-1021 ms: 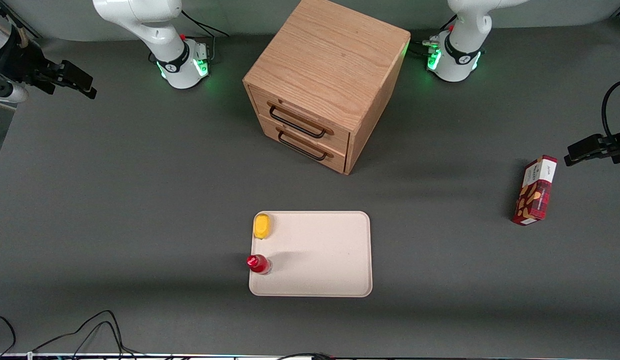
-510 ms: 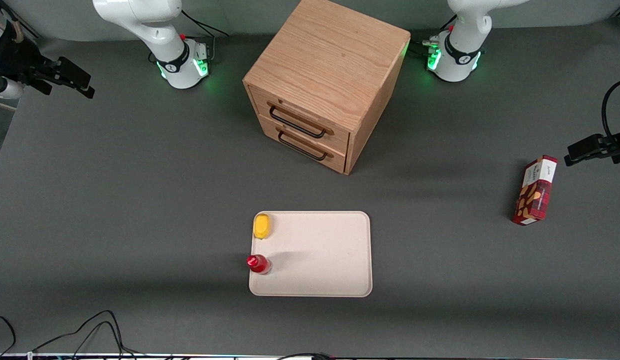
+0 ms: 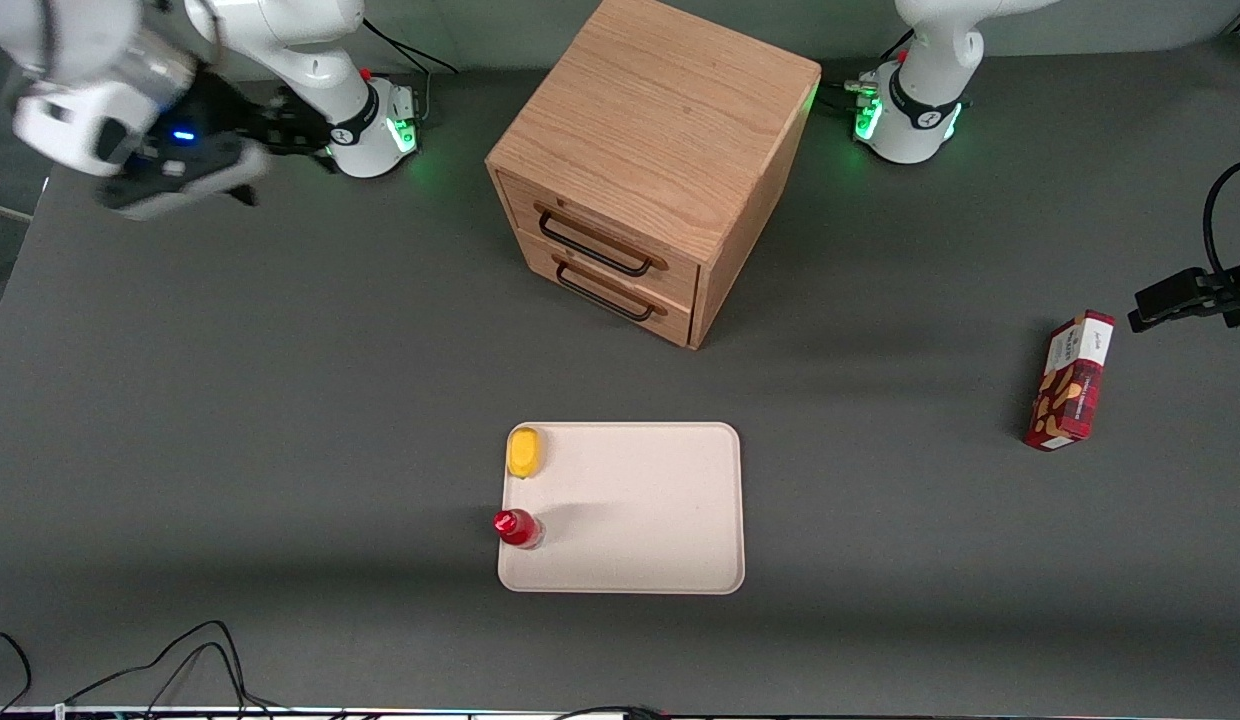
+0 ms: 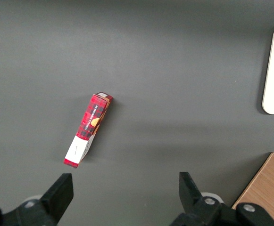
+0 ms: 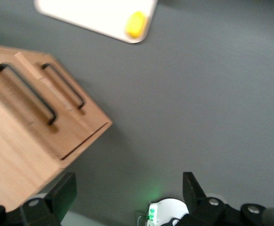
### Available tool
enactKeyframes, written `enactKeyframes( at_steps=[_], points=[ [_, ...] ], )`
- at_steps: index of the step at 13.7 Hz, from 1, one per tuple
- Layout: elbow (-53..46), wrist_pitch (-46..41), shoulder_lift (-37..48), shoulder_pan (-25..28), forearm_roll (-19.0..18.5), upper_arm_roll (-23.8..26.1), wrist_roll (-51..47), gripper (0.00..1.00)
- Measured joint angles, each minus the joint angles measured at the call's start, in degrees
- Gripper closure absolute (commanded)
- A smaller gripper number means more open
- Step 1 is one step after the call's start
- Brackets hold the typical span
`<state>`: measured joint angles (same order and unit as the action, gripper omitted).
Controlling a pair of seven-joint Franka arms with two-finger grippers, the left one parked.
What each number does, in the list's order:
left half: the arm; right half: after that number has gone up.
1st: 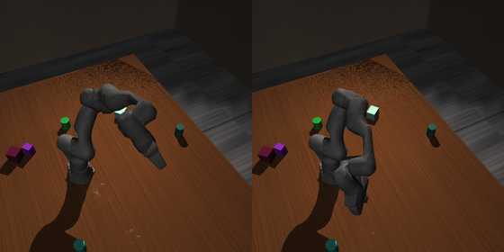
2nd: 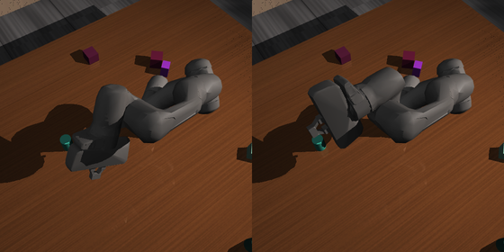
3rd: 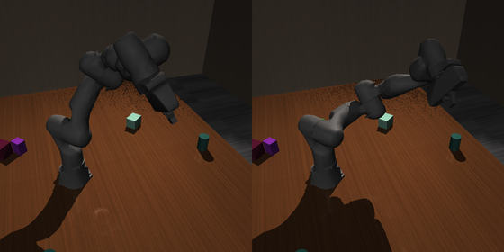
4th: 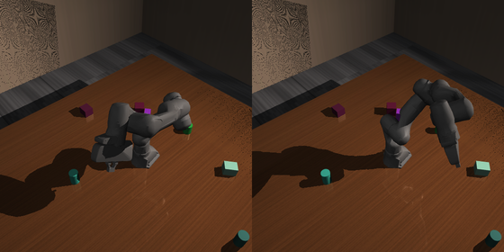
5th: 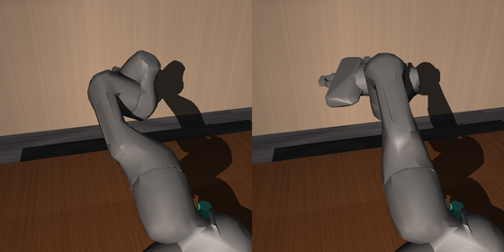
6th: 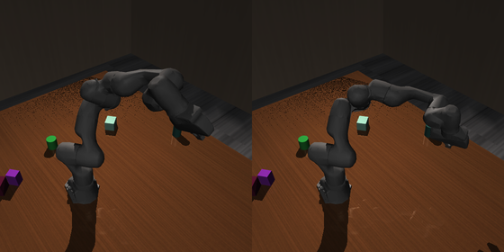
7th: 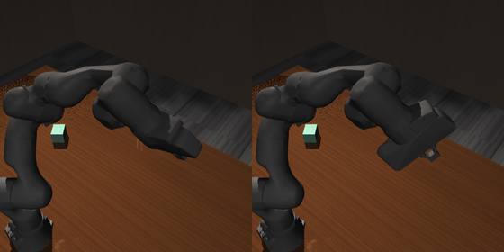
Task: Open upper drawer
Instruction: 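Move the right gripper to the upper drawer's black handle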
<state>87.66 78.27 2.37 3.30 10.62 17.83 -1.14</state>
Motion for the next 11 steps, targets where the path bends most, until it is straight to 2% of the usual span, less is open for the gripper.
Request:
enactKeyframes(
  at_steps=[3, 6, 11],
  points=[
    [-1.51, 2.71, -8.51, 0.27, 3.67, 7.12, 7.48, 0.00],
    [-1.54, 8.55, -18.35, 0.44, 3.83, 12.89, 12.86, 0.00],
    [-1.60, 14.67, -30.03, 0.54, 3.83, 16.46, 19.49, 0.00]
  ],
)
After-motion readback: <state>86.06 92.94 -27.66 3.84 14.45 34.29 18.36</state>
